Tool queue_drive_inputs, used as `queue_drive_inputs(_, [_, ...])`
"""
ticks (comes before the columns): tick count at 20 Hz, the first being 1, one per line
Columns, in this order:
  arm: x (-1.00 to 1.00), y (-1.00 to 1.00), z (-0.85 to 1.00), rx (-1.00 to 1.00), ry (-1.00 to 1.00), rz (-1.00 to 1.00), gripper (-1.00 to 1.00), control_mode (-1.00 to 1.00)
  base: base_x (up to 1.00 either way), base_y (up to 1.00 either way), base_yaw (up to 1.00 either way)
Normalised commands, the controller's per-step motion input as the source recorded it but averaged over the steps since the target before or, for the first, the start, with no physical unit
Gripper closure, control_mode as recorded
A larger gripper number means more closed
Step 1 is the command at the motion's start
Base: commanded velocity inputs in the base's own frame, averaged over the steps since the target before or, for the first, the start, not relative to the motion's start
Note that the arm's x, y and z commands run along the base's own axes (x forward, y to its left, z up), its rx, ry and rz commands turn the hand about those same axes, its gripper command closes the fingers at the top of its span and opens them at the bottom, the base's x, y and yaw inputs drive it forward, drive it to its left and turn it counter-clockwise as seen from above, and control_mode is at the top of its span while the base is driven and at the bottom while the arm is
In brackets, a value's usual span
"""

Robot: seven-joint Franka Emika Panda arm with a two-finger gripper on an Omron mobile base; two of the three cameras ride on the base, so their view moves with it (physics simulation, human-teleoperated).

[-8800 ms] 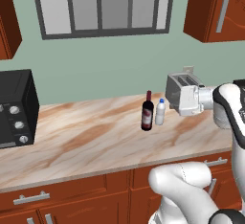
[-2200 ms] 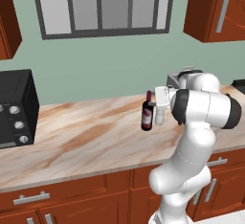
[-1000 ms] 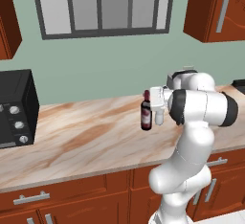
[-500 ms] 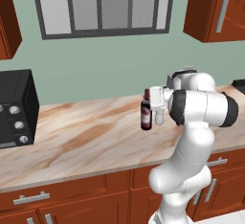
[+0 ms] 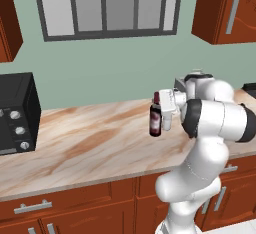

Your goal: Place the drinks on the dining counter in a tight cluster.

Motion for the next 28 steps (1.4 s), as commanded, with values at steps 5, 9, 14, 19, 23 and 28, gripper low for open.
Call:
queue_drive_inputs(5, [-0.34,0.22,0.22,0.00,0.00,0.00,1.00,-1.00,0.00,0.00,0.00])
queue_drive_inputs(9, [-0.41,0.12,0.20,0.00,0.00,0.00,1.00,-1.00,0.00,0.00,0.00])
queue_drive_inputs(14, [-0.56,0.00,0.19,0.00,0.00,0.00,1.00,-1.00,0.00,0.00,0.00])
queue_drive_inputs(19, [-0.51,0.00,0.22,0.00,-0.02,0.00,1.00,-1.00,0.00,0.00,0.00])
queue_drive_inputs(23, [-0.31,-0.02,0.30,0.00,-0.01,0.00,1.00,-1.00,0.00,0.00,0.00])
queue_drive_inputs(28, [-0.23,0.00,0.30,0.00,0.00,0.00,1.00,-1.00,0.00,0.00,0.00])
